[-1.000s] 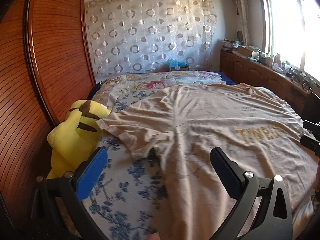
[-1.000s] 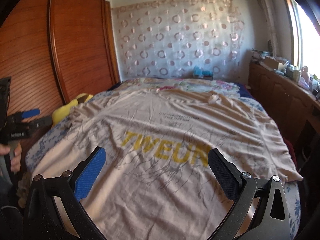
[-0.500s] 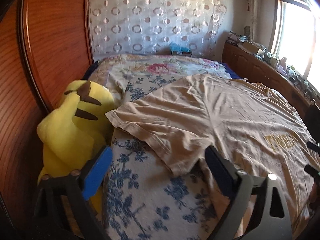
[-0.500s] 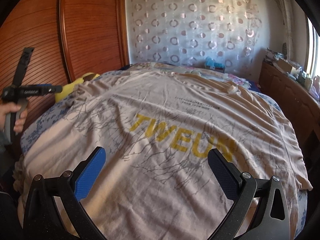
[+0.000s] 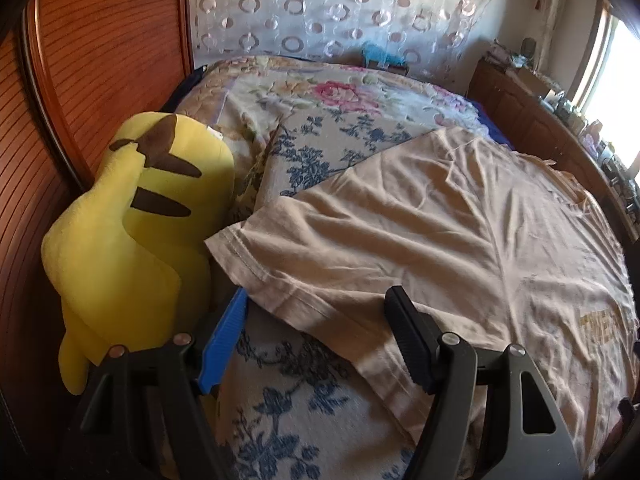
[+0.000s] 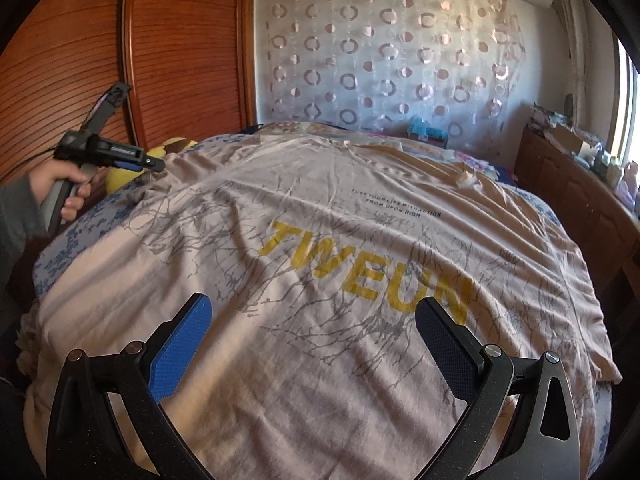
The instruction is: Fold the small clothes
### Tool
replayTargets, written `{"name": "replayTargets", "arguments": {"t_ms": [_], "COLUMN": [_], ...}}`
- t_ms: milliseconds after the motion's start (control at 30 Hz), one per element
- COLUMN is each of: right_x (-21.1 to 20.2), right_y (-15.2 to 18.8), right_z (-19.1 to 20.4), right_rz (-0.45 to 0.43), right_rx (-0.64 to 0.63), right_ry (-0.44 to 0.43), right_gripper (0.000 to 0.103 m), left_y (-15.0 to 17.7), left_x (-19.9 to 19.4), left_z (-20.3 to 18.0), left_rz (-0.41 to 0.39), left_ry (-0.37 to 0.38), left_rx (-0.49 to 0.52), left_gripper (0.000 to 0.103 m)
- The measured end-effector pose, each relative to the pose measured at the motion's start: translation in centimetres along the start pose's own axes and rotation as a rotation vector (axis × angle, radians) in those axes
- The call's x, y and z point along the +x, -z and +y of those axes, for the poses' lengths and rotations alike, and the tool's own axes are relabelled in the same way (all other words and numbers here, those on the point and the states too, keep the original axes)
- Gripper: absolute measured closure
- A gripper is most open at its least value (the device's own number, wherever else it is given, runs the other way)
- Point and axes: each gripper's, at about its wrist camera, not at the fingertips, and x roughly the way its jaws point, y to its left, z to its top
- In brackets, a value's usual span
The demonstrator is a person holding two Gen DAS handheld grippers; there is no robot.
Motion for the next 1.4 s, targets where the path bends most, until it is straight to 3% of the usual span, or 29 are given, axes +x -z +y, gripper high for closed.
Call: {"name": "replayTargets", "arguments": {"t_ms": [67, 267, 367, 533, 833, 900, 1100, 1233, 1400], "right_x": [-0.1, 0.0, 0.0, 0.0, 0.2, 0.2, 0.1, 0.1, 0.1], "right_y": [0.1, 0.1, 0.1, 0.1, 0.3, 0.3, 0.4, 0.4, 0.5], "right_z": [0.1, 0.0, 0.0, -0.1, -0.3, -0.3, -0.3, -0.3, -0.3], "right_rz": [-0.004, -0.003, -0.004, -0.004, -0.009, -0.011, -0.013, -0.014, -0.011], "right_rx": [-0.001, 0.014, 0.015, 0.018, 0.019, 0.020, 0.026, 0.027, 0.026], "right_ry": [0.000, -0.005, -0.005, -0.006, -0.004, -0.004, -0.006, -0.006, -0.005], "right_gripper": [0.000, 0.000, 0.000, 0.000, 0.000, 0.000, 0.000, 0.000, 0.000], "left_y": [-0.1, -0.3, -0.6, -1.9, -3.2, -3.0, -2.4, -1.4, 0.7], "left_x": [0.1, -0.1, -0.7, -3.3, -8.6, -9.2, -9.6, -8.8, -6.0], "left_z": [-0.2, -0.9, -2.1, -5.2, -15.2, -16.5, -17.2, -15.9, -12.8], "left_rz": [-0.002, 0.000, -0.012, -0.073, -0.153, -0.157, -0.144, -0.133, -0.070], "left_ry": [-0.040, -0.022, -0.036, 0.028, 0.141, 0.171, 0.197, 0.145, 0.091], "left_rx": [0.030, 0.102, 0.146, 0.193, 0.354, 0.375, 0.396, 0.393, 0.354], "left_gripper": [0.052, 0.095, 0.101, 0.102, 0.102, 0.098, 0.085, 0.065, 0.054]}}
